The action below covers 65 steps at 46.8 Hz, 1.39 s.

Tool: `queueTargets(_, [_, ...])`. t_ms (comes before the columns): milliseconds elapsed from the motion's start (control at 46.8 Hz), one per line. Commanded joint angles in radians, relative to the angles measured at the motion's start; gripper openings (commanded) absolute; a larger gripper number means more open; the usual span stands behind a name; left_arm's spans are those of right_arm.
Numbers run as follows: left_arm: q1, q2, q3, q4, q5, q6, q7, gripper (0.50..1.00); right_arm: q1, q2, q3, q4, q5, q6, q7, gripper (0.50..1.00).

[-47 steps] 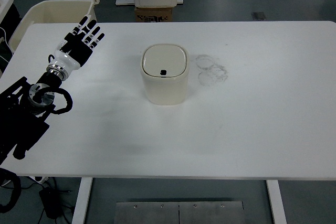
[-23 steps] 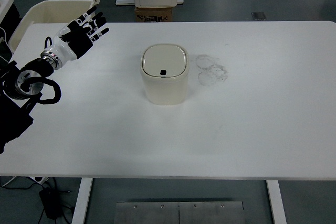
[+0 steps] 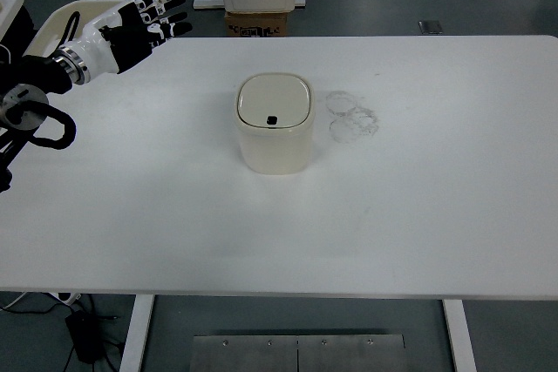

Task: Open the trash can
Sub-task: 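Raise the left hand and swing it toward the far side of the table, then reach the left hand over the cream trash can lid, fingers curled down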

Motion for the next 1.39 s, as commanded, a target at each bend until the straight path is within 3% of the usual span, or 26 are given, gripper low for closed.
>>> queueTargets(0, [-0.04, 0.025, 0.06, -0.022, 0.01, -0.001, -0.001, 1.0, 0.0, 0.0, 0.0, 0.0, 0.0, 0.0, 0.0, 0.993])
queueTargets(663, [-0.238, 0.169, 0.282, -0.219, 0.181, -0.018, -0.001, 1.0, 0.0, 0.0, 0.0, 0.0, 0.0, 0.0, 0.0, 0.993])
queueTargets(876, [-0.298, 0.2, 0.341, -0.28, 0.21, -0.066, -0.001, 1.0, 0.0, 0.0, 0.001, 0.0, 0.0, 0.0, 0.0, 0.993])
queueTargets(1048, [-0.347, 0.203, 0.401, -0.306, 0.241, -0.133, 0.002, 1.0, 0.0, 0.0, 0.0, 0.0, 0.0, 0.0, 0.0, 0.993])
queueTargets(1368, [-0.426, 0.136, 0.505, -0.337, 0.365, -0.151, 0.014, 1.0, 0.0, 0.0, 0.001, 0.0, 0.0, 0.0, 0.0, 0.993])
